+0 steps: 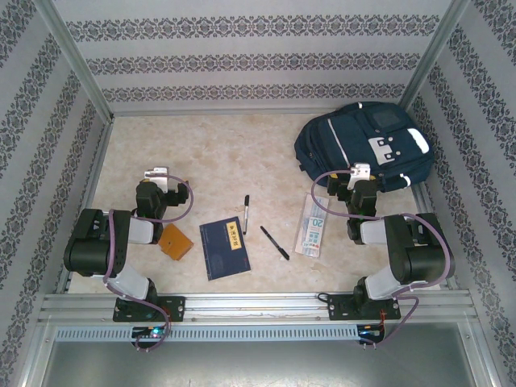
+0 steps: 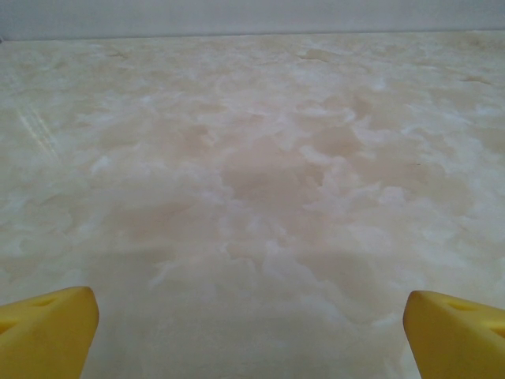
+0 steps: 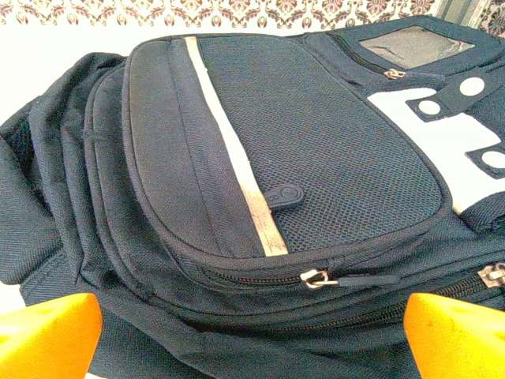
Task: Pack books, pencil case, and school supplies into a backpack
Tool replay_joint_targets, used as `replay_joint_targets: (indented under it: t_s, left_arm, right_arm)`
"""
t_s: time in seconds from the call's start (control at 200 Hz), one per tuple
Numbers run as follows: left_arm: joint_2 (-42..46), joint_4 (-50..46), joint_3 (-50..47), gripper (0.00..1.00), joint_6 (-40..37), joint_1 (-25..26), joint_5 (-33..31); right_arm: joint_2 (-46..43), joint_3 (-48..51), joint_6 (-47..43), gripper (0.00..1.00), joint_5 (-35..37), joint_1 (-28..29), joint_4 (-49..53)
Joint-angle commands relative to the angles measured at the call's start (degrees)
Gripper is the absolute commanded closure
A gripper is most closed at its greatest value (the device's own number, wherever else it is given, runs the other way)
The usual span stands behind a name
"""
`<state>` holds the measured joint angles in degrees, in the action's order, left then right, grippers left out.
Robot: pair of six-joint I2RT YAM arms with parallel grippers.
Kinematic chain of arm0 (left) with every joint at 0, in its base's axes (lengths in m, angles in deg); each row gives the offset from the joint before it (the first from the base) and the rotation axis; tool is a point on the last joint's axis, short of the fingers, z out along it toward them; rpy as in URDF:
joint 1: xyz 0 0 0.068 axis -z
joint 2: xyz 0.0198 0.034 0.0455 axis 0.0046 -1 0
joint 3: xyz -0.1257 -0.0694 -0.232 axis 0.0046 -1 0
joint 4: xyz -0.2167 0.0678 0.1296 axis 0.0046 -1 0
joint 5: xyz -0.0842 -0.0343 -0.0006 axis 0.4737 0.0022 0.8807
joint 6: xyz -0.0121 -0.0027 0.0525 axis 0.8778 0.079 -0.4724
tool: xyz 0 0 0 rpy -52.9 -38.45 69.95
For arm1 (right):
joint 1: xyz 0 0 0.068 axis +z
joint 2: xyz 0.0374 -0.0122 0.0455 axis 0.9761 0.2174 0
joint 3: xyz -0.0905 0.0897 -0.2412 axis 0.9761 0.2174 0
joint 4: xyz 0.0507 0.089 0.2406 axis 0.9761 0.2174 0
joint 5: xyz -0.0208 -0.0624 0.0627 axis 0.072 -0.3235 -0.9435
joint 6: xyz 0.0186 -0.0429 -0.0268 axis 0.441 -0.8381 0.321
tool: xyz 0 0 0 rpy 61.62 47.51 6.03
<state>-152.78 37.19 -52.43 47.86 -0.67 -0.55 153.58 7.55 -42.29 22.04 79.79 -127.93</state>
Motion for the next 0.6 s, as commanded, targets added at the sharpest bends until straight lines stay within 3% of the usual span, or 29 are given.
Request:
replay_joint_targets:
  t_s: [0.0,0.155,0.265,0.335,0.44,0.505,0.595]
  left_arm:
    - [0.0,1.9,0.3,0.01,0.7,-0.5,-1.8]
    - [0.0,1.9,0.2,0.01,0.7,-0.5,-1.8]
    - [3.3,0.2,-0.1,0.01,0.7,-0.2,-3.2]
    - [9.2,-7.3,1.0,0.01,1.0,0.4,-6.1]
    - [18.5,-26.2,7.9,0.01,7.2,1.4,-10.8]
    - [21.3,-35.6,13.2,0.01,11.9,1.4,-7.2]
    - [23.3,-47.6,19.6,0.01,20.6,1.3,-0.9]
  right_arm:
    - [-0.2,-0.8,0.9,0.02,0.2,-0.3,-1.8]
    - [-4.8,-0.6,1.0,0.02,0.6,-0.4,1.7]
    - [-12.7,-1.0,1.4,0.02,2.0,-0.2,9.0]
    - [-20.7,-3.2,9.2,0.02,3.3,-0.6,21.5]
    - [-26.7,-7.2,13.8,0.02,-9.2,-0.1,33.8]
    - [-27.8,-8.6,14.6,0.03,-6.1,3.0,39.0]
    - [-26.6,-11.5,13.8,0.09,-7.5,5.0,45.3]
